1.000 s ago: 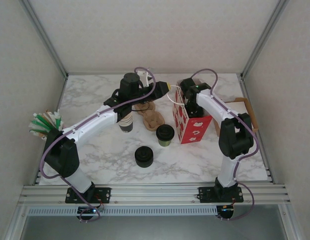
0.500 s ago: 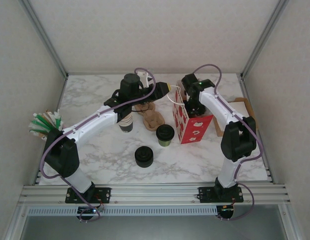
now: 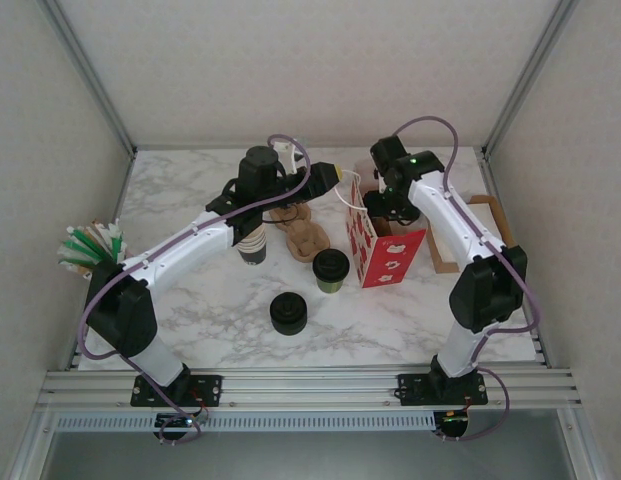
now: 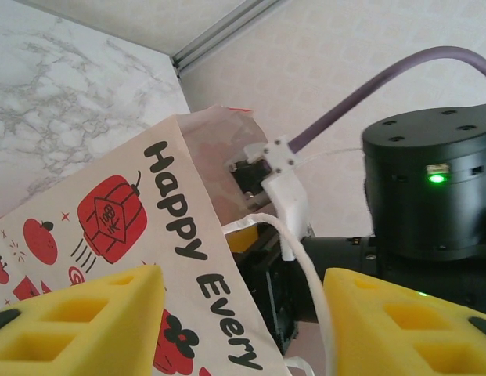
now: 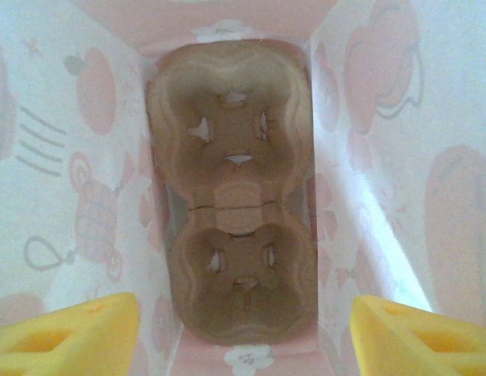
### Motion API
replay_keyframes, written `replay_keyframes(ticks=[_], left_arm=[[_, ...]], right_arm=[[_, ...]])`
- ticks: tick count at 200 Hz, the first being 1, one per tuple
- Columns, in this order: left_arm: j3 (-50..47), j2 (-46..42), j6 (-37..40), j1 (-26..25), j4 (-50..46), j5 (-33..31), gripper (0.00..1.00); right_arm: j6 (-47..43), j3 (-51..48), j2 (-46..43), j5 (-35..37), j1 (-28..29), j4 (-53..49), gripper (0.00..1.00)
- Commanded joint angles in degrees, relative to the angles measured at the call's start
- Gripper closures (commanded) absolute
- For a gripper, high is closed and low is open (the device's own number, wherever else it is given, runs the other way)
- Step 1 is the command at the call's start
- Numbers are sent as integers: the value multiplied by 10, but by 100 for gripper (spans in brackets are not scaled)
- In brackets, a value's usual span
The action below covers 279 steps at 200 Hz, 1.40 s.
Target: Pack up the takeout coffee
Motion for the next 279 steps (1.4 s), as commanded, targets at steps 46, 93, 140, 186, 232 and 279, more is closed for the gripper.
replay_keyframes(ticks=[46, 93, 140, 186, 232, 279], left_arm=[[0, -36, 7, -4, 11, 0, 41], [4, -44, 9, -4, 9, 1, 37], [5, -62, 16, -4, 7, -2, 31], [4, -91, 28, -4, 2, -16, 17], [-6, -133, 50, -4, -15, -45, 0], [-24, -179, 76, -3, -43, -77, 0]], right_arm=[[14, 37, -59, -15, -3, -12, 24], [19, 37, -90, -25, -2, 8, 24], [22, 31, -133, -30, -2, 40, 23], [22, 24, -169, -40, -2, 65, 20], [19, 19, -202, -49, -3, 74, 11], [16, 33, -216, -75, -2, 65, 1]])
